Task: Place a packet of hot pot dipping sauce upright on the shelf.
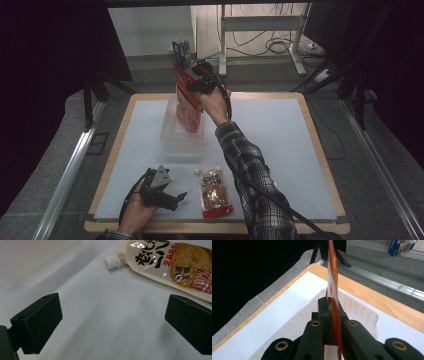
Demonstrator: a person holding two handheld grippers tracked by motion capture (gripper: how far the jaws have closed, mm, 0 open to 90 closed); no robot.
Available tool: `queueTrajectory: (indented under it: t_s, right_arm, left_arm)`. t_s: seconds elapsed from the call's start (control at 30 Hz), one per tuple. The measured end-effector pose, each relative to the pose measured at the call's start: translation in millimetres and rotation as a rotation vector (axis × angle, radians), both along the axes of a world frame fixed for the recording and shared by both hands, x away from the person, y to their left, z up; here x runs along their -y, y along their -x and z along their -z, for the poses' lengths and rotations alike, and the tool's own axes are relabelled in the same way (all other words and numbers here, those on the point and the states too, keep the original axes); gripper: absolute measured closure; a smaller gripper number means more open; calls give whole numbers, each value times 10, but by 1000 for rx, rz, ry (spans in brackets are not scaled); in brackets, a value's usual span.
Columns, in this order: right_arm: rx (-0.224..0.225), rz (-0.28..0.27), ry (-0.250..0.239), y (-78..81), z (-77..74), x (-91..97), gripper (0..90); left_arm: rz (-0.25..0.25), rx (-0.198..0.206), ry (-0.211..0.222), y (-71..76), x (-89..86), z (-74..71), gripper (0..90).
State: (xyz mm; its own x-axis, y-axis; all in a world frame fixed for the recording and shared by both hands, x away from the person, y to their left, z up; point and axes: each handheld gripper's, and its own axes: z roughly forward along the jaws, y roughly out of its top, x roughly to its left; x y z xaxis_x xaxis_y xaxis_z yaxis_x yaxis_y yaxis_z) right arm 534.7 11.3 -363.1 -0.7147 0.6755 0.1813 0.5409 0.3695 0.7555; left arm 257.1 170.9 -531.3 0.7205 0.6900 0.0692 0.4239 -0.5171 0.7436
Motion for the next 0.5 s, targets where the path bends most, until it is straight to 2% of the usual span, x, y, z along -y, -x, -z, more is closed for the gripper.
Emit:
queueTrajectory:
  t_s: [0.13,0.23,0.33,0.4,0.5]
  right_arm:
    - [-24,18,-10,-33,92,21,886]
    - [-8,34,28,-53,98,50,884]
    - [-6,38,19,-91,98,113,871]
    - [0,36,30,-106,89,134,789]
    - [32,47,65,-114,85,164,657]
  left_arm:
    - [3,-1,-6,1,1,0,11]
    - [1,-1,-5,0,2,3,12]
    - [0,-1,-6,0,4,4,12]
    - [-1,0,-6,1,2,4,12]
    - [-3,-3,-3,0,1,6,13]
